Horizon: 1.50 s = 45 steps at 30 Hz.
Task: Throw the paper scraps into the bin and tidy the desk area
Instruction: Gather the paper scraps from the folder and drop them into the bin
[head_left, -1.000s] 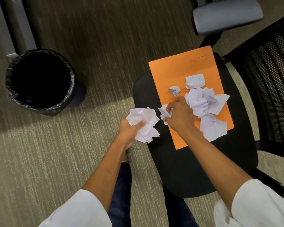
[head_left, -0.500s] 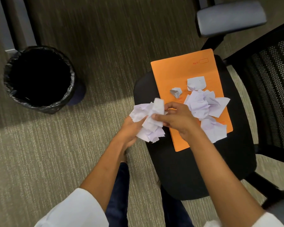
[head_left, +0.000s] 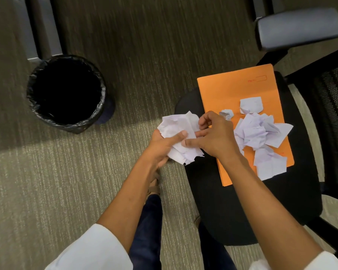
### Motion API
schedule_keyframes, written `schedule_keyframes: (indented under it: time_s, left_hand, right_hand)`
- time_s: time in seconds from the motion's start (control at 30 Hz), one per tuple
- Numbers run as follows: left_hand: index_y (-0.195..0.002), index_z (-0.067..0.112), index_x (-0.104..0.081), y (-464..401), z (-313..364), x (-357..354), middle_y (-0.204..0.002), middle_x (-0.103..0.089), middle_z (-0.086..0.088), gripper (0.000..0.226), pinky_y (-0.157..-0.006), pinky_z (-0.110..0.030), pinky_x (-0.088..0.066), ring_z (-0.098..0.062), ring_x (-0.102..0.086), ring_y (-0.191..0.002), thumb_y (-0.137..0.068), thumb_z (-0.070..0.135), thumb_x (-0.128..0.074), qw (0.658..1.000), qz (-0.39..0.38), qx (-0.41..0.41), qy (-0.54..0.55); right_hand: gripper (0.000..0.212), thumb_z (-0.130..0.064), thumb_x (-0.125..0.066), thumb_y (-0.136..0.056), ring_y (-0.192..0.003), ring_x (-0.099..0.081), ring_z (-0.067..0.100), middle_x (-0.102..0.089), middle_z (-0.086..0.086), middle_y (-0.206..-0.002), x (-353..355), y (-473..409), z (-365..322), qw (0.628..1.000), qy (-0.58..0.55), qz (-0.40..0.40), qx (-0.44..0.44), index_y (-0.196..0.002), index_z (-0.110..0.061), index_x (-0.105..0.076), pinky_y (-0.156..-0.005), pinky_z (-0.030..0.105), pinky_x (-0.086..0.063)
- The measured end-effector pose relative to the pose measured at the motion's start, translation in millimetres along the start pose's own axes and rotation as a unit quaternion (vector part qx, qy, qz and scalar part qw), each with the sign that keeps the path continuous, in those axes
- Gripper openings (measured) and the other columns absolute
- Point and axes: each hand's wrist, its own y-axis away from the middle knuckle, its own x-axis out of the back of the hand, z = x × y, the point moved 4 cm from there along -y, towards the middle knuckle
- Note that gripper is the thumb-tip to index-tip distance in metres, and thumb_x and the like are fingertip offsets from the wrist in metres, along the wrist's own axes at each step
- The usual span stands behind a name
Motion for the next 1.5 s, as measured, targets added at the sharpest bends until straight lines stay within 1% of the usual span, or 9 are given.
schedule_keyframes:
  time_s: [0.2,0.47,0.67,0.87,1.03,1.13,1.23,1.33,1.5]
  left_hand:
    - [-0.115,0.008,-0.062,-1,18,33,-0.113,-0.07,-0.02,0.037,-0.086,-0.057,-0.058,-0.038,-0.069,-0.101,-0.083,-0.005,-0.073,0.999,0.05,-0.022,0.002]
    - [-0.109,0.009,-0.066,-1,72,109,-0.096,-0.076,-0.009,0.027,-0.06,-0.038,-0.06,-0.025,-0.074,-0.085,-0.085,-0.001,-0.072,0.994,0.075,-0.072,0.026]
    - [-0.131,-0.003,-0.056,8,124,207,-0.118,-0.068,-0.017,0.042,-0.058,-0.034,-0.061,-0.022,-0.073,-0.084,-0.091,0.001,-0.067,0.939,0.298,-0.113,0.128]
    - [-0.122,0.003,-0.06,5,164,268,-0.107,-0.071,-0.012,0.034,-0.052,-0.037,-0.061,-0.02,-0.075,-0.076,-0.09,0.002,-0.07,0.889,0.399,-0.122,0.188]
    - [-0.131,0.004,-0.053,-19,191,286,-0.127,-0.066,-0.019,0.038,-0.082,-0.049,-0.059,-0.03,-0.07,-0.105,-0.096,0.012,-0.065,0.894,0.389,-0.114,0.189]
    - [-0.136,0.01,-0.057,-34,202,286,-0.135,-0.062,-0.016,0.055,-0.103,-0.06,-0.047,-0.035,-0.064,-0.119,-0.095,0.048,-0.06,0.928,0.298,-0.104,0.199]
    - [-0.119,0.022,-0.073,-39,207,285,-0.128,-0.067,-0.017,0.074,-0.097,-0.07,-0.044,-0.043,-0.06,-0.121,-0.074,0.079,-0.06,0.943,0.198,-0.122,0.237]
    - [-0.147,0.026,-0.045,-36,201,287,-0.15,-0.044,-0.015,0.104,-0.106,-0.078,-0.024,-0.042,-0.038,-0.138,-0.065,0.088,-0.056,0.938,0.218,-0.111,0.246]
    - [-0.145,0.026,-0.046,-39,195,244,-0.125,-0.062,-0.008,0.085,-0.1,-0.057,-0.046,-0.031,-0.058,-0.117,-0.079,0.078,-0.054,0.956,0.196,-0.114,0.188]
  right_hand:
    - [0.058,-0.025,-0.101,-0.054,-0.085,-0.073,-0.003,-0.067,-0.014,-0.096,-12,3,-22,0.997,-0.042,-0.014,0.064,-0.098,-0.022,-0.063,-0.064,0.016,-0.059]
    - [0.053,-0.036,-0.094,-0.067,-0.091,-0.075,0.002,-0.076,-0.005,-0.104,-33,-12,-61,0.984,-0.166,-0.009,0.07,-0.11,-0.021,-0.069,-0.077,0.017,-0.06]
    - [0.061,-0.056,-0.082,-0.063,-0.104,-0.074,0.011,-0.078,-0.002,-0.108,-64,-20,-103,0.957,-0.277,-0.072,0.043,-0.113,-0.026,-0.068,-0.084,0.033,-0.062]
    - [0.063,-0.057,-0.077,-0.06,-0.106,-0.073,0.013,-0.078,0.0,-0.11,-95,-30,-131,0.945,-0.303,-0.117,0.031,-0.114,-0.025,-0.067,-0.078,0.026,-0.061]
    - [0.063,-0.054,-0.076,-0.06,-0.109,-0.073,0.017,-0.077,0.0,-0.113,-98,-38,-126,0.945,-0.305,-0.113,0.021,-0.115,-0.024,-0.066,-0.083,0.034,-0.059]
    - [0.074,-0.064,-0.083,-0.056,-0.108,-0.073,0.017,-0.077,-0.001,-0.115,-90,-44,-120,0.947,-0.307,-0.095,0.017,-0.117,-0.025,-0.066,-0.082,0.032,-0.061]
    - [0.093,-0.078,-0.085,-0.042,-0.104,-0.074,0.014,-0.077,-0.001,-0.113,-76,-48,-110,0.946,-0.315,-0.073,0.008,-0.117,-0.026,-0.066,-0.079,0.028,-0.061]
    - [0.093,-0.079,-0.085,-0.04,-0.102,-0.074,0.015,-0.077,0.0,-0.11,-62,-49,-100,0.942,-0.332,-0.049,0.0,-0.115,-0.027,-0.066,-0.077,0.025,-0.061]
    - [0.078,-0.067,-0.087,-0.053,-0.1,-0.074,0.013,-0.075,0.006,-0.117,-39,-41,-81,0.931,-0.365,-0.014,-0.021,-0.115,-0.024,-0.066,-0.077,0.026,-0.06]
